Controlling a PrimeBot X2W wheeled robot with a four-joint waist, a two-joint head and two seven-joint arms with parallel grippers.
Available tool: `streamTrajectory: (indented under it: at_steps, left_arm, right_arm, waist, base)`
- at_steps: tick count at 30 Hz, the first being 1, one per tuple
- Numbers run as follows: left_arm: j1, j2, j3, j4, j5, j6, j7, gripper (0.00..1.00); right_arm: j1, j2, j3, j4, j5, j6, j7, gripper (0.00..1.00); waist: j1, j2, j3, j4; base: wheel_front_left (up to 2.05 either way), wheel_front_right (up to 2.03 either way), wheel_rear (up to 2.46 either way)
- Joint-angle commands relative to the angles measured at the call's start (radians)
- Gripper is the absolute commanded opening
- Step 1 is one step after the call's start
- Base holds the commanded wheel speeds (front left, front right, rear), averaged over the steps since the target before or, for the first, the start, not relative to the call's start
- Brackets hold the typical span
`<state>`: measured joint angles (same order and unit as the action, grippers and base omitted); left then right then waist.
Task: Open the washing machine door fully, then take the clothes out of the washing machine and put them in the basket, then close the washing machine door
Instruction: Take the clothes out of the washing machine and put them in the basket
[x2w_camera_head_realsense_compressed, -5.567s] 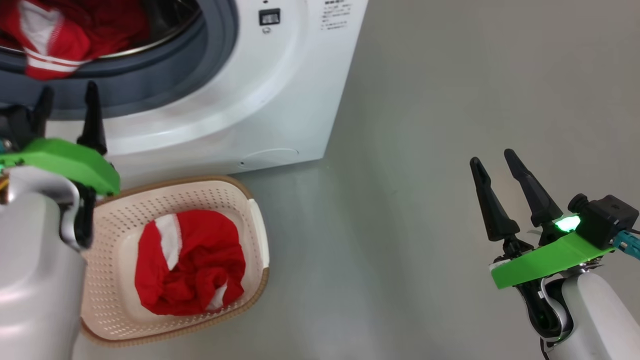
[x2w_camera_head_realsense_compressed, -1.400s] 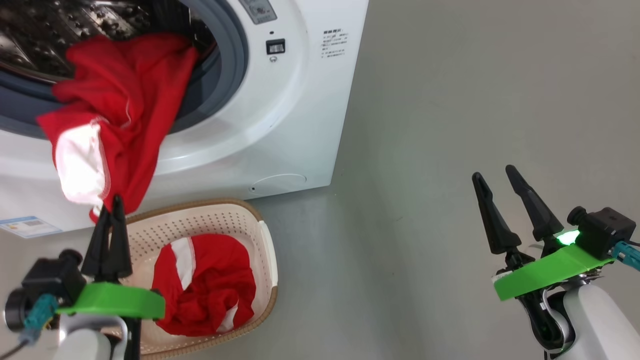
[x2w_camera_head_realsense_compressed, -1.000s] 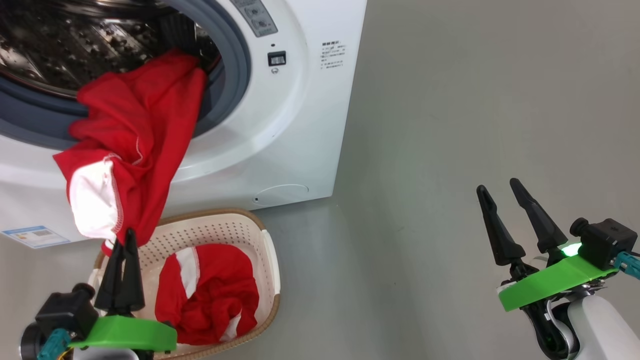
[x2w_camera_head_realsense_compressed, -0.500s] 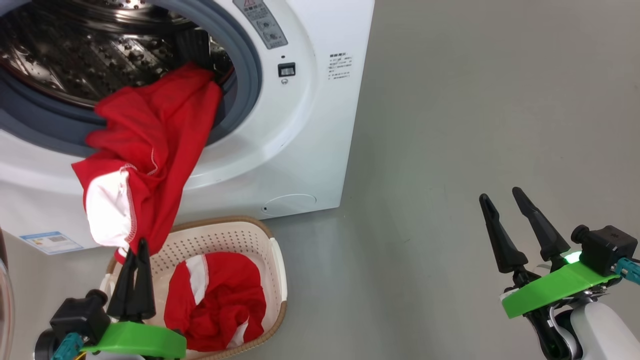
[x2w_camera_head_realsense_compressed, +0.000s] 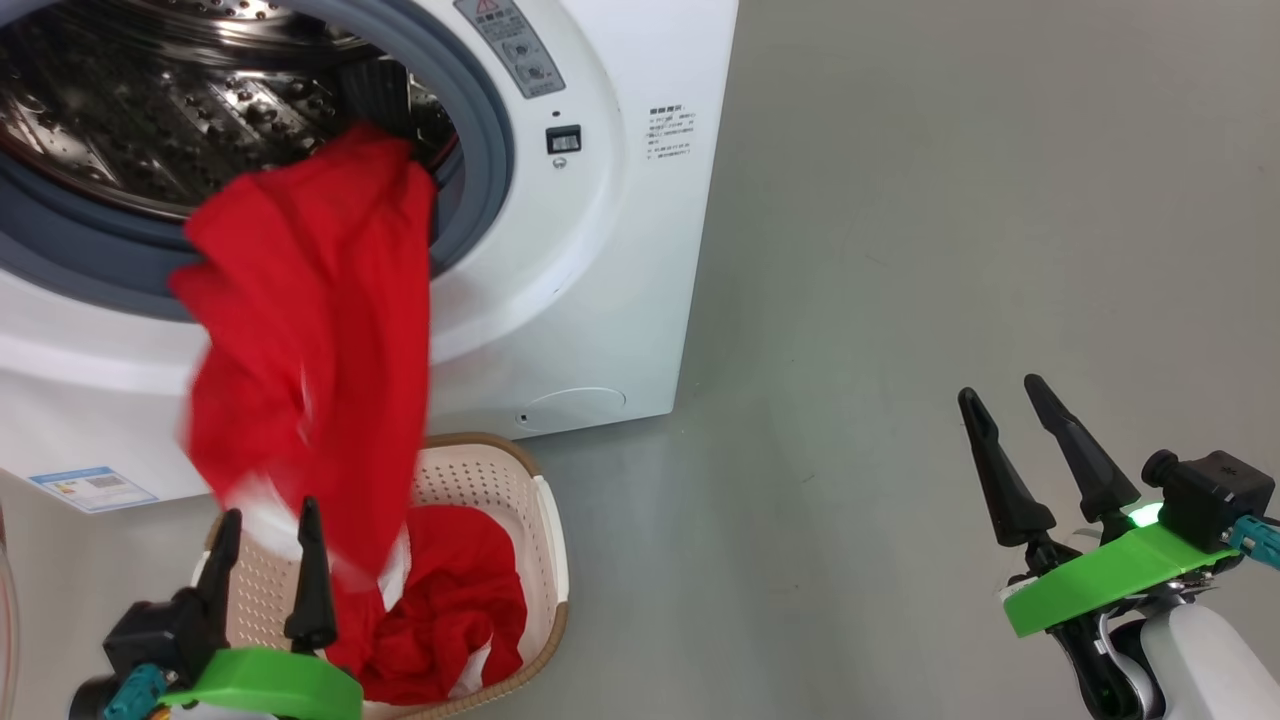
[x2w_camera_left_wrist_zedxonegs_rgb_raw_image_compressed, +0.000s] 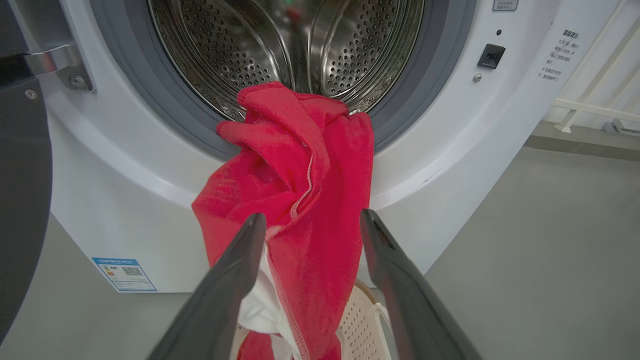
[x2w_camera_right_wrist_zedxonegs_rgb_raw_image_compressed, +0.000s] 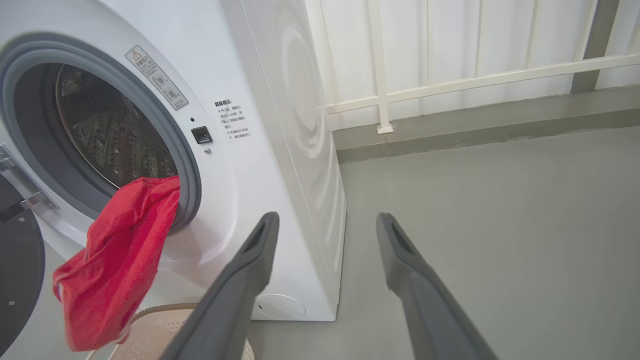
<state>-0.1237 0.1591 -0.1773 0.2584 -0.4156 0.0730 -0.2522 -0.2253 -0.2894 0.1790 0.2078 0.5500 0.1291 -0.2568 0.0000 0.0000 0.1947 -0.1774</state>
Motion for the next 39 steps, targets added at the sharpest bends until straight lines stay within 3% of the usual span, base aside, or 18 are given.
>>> streamTrajectory:
  at_steps: [1,11,22,39]
  left_arm:
    - [-0.043,0.015,0.04,-0.01,0.003,-0.011,-0.01,1.0]
    - [-0.052,0.006,0.062,0.019,0.023,-0.047,-0.01,1.0]
    - [-0.029,-0.017,0.099,-0.059,0.09,-0.105,-0.01,1.0]
    - [0.007,-0.041,0.162,-0.168,0.153,-0.131,-0.01,1.0]
  right_arm:
    - [0.005,-0.011,0.017,-0.021,0.009,0.002,-0.005,1.0]
    - [0.009,-0.011,0.022,-0.016,0.007,0.002,-0.005,1.0]
    - [0.016,-0.014,0.019,-0.019,0.007,0.002,-0.005,1.0]
    - [0.025,-0.02,0.013,-0.027,-0.005,0.002,-0.005,1.0]
  waist:
    - [0.0,0.0,-0.001,0.0]
    - [0.0,0.0,-0.017,0.012]
    - [0.0,0.0,-0.022,0.033]
    - [0.0,0.0,-0.047,0.075]
  base:
    - [0.0,0.0,0.0]
    - [0.0,0.0,0.0]
    - [0.0,0.0,0.0]
    - [0.0,0.0,0.0]
